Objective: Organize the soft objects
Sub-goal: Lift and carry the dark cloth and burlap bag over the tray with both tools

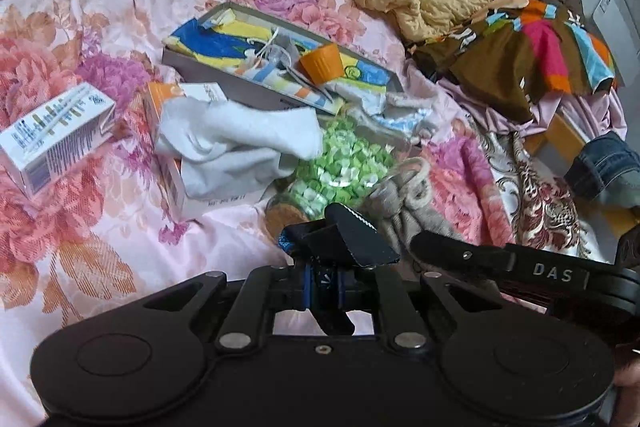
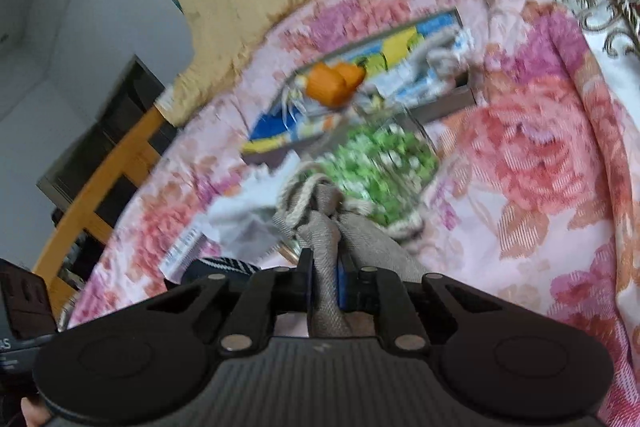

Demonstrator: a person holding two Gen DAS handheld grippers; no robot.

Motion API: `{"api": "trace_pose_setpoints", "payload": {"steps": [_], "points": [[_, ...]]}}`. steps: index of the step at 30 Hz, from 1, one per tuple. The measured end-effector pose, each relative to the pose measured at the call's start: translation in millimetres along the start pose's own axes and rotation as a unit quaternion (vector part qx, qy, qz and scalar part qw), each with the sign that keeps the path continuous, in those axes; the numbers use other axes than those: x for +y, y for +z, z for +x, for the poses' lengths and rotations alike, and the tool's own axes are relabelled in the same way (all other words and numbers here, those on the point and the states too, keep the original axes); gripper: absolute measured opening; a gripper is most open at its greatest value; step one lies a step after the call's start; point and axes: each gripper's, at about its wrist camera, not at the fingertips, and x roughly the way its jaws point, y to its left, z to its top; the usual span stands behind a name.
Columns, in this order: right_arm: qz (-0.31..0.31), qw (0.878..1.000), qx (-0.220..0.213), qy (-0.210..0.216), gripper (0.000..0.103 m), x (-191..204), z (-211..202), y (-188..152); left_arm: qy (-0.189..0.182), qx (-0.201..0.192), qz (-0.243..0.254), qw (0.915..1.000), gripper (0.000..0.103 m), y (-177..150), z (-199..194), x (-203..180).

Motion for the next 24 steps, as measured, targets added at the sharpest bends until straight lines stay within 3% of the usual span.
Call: {"api": "trace_pose_setpoints", "payload": {"steps": [12, 19, 24], "points": [[-0.018, 0.995, -0.096, 0.015, 0.013, 10, -29, 14, -0.013, -0.033, 0.013, 0.9993, 0.011, 30, -9, -13], [-0.015, 0.992, -0.121, 0.017, 0.013, 9, -29, 26, -0.02, -0.045, 0.027, 0.9984, 0.011, 55, -3, -22], [-0.045, 0.988, -0.148, 0.008, 0.013, 16, -18, 54, -0.013, -0.062, 0.041, 0.9971, 0.011, 83, 9, -25]]}}
